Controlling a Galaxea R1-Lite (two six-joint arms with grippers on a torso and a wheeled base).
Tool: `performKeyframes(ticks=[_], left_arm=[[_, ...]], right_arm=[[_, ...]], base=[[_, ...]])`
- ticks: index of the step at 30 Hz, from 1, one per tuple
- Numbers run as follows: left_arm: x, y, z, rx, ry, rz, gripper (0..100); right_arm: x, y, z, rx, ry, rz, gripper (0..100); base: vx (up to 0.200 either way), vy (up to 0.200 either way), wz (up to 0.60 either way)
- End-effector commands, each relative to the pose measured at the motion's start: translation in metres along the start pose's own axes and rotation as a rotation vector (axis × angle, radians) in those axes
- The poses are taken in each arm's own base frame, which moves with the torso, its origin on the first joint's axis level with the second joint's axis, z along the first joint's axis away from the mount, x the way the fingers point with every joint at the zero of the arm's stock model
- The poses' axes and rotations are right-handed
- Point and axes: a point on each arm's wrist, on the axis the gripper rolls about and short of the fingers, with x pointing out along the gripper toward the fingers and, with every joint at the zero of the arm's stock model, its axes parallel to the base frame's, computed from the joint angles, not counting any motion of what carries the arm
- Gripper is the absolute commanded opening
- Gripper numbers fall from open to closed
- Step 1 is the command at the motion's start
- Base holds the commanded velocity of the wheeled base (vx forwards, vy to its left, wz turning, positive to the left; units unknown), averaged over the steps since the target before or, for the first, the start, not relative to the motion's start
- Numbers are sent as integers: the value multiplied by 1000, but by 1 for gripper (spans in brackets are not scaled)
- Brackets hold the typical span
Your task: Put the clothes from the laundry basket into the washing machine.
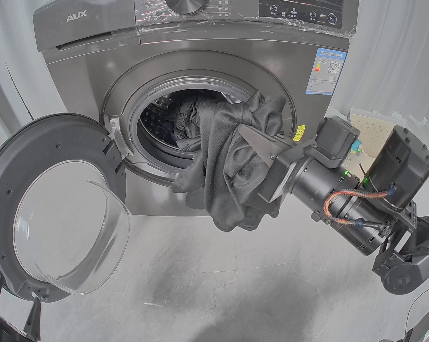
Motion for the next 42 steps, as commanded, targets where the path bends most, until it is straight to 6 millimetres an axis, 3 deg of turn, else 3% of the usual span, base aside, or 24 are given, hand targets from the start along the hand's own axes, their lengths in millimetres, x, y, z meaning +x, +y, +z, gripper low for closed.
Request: performKeyframes(ticks=[1,7,14,16,21,22,30,42], left_arm=[[2,2,58,3,-142,-7,100],[38,-2,50,12,95,-314,100],[69,-9,57,-14,190,-555,100],[92,-14,63,-18,218,-623,100],[121,-28,65,-24,232,-722,100],[135,-38,65,-25,247,-776,100],[175,-67,65,-44,320,-864,100],[205,-102,75,-180,373,-946,100]], right_arm=[[8,2,-8,2,-2,7,0],[13,2,-5,1,-18,13,0],[24,0,-10,1,-44,6,0],[26,0,-11,2,-49,5,0],[27,0,-11,1,-46,4,0],[30,1,-11,2,-49,3,0],[32,1,-11,2,-55,1,0],[45,5,-20,1,-57,9,0]], base=[[0,0,0],[0,0,0],[0,0,0],[0,0,0],[0,0,0],[0,0,0],[0,0,0],[0,0,0]])
